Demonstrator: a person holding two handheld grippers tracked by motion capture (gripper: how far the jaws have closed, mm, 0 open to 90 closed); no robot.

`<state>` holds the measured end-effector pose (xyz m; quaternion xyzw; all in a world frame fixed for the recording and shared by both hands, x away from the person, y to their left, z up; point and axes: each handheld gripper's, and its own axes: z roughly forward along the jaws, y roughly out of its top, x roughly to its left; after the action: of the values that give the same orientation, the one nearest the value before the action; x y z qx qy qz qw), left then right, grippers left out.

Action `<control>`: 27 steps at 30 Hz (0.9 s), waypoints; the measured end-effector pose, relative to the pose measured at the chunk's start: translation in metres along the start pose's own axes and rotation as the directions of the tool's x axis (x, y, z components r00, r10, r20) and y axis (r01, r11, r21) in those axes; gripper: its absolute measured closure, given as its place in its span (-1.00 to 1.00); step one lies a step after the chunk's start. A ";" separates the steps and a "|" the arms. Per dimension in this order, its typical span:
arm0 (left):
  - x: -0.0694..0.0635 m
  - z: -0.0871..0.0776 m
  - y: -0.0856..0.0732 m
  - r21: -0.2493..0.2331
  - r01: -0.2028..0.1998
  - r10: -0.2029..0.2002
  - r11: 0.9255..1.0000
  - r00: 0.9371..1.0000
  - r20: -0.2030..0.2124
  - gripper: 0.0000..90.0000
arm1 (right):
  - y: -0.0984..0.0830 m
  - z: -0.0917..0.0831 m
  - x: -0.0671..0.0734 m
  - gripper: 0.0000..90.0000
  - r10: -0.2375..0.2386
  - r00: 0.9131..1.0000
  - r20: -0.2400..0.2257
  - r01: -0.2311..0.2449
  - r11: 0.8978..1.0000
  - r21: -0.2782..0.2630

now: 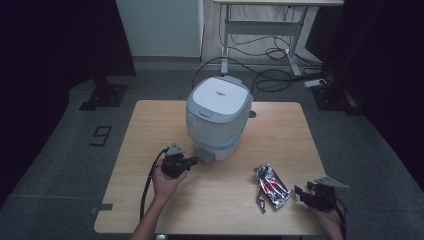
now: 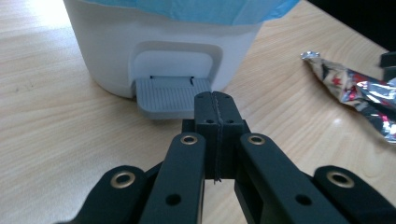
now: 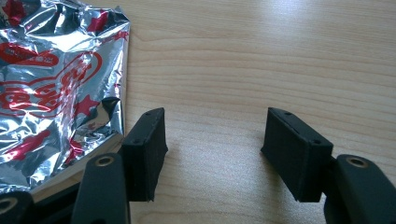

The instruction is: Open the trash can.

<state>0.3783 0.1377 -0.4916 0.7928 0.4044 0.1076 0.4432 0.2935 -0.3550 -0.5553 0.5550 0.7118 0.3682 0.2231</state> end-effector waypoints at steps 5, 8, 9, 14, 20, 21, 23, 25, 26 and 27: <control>0.002 0.012 0.007 0.011 -0.003 0.003 1.000 1.000 -0.006 1.00 | 0.000 0.000 0.000 -0.14 -0.002 1.000 0.004 0.002 1.000 0.000; 0.001 0.017 0.010 0.014 -0.008 0.008 1.000 1.000 -0.004 1.00 | 0.000 0.000 0.000 -0.14 0.001 1.000 0.008 -0.001 1.000 0.000; 0.001 0.020 0.012 0.016 -0.007 0.007 1.000 1.000 -0.002 1.00 | 0.000 0.000 0.000 -0.14 0.003 1.000 0.007 -0.003 1.000 0.000; 0.004 0.027 0.015 0.016 0.005 -0.005 1.000 1.000 -0.001 1.00 | 0.000 0.000 -0.001 -0.14 0.009 1.000 0.002 -0.009 1.000 0.000; 0.004 0.034 0.020 0.019 0.020 -0.020 1.000 1.000 0.003 1.00 | 0.000 0.000 -0.001 -0.14 0.010 1.000 0.002 -0.010 1.000 -0.001; 0.004 0.035 0.021 0.025 0.017 -0.017 1.000 1.000 0.000 1.00 | 0.000 0.000 -0.001 -0.14 0.008 1.000 0.003 -0.008 1.000 0.000; 0.004 0.039 0.022 0.031 0.015 -0.015 0.999 1.000 -0.010 1.00 | 0.000 0.000 0.000 -0.14 0.006 1.000 0.006 -0.006 1.000 0.000; 0.003 0.043 0.023 0.038 0.012 -0.011 0.999 1.000 -0.016 1.00 | 0.000 0.000 0.000 -0.14 0.006 1.000 0.007 -0.006 1.000 0.001; 0.003 0.044 0.023 0.039 0.013 -0.013 0.999 1.000 -0.019 1.00 | 0.000 0.000 0.000 -0.14 0.006 1.000 0.007 -0.006 1.000 0.000; 0.003 0.046 0.023 0.041 0.011 -0.010 0.999 1.000 -0.022 1.00 | 0.000 0.000 0.000 -0.14 0.006 1.000 0.007 -0.006 1.000 0.000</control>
<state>0.4169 0.1056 -0.5011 0.7984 0.4153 0.1056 0.4230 0.2936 -0.3552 -0.5552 0.5583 0.7094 0.3671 0.2244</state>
